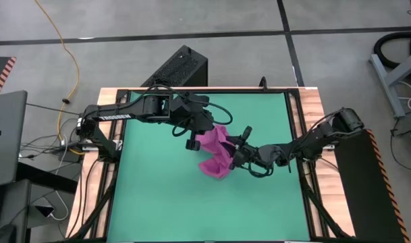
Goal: Roll towel into tight, uniform cylinder
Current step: Roll the pink towel
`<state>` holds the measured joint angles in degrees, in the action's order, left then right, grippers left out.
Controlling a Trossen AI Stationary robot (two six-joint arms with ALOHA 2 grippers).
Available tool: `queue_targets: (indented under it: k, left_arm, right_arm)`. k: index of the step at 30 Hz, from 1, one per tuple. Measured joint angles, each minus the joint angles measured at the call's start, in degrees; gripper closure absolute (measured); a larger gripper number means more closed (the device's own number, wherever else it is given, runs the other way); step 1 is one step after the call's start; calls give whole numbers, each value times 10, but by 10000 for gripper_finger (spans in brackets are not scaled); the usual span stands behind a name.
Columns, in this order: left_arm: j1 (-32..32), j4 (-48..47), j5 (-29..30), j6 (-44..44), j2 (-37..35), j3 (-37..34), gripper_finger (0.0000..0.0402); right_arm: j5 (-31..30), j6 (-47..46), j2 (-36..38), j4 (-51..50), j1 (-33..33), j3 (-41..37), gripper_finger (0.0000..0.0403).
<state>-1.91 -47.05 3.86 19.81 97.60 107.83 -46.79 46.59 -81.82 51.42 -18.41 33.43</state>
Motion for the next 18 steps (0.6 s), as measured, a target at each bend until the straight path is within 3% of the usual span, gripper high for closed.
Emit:
queue_targets:
  k: [7,14,18]
  left_arm:
    - [0,-5,0,-4,0,0,401]
    - [0,-4,0,0,0,0,401]
    - [0,-4,0,-3,0,0,401]
  right_arm:
    - [-59,4,20,-29,-17,0,280]
    - [-63,1,21,-34,-32,0,280]
    - [-107,3,21,-43,-54,0,280]
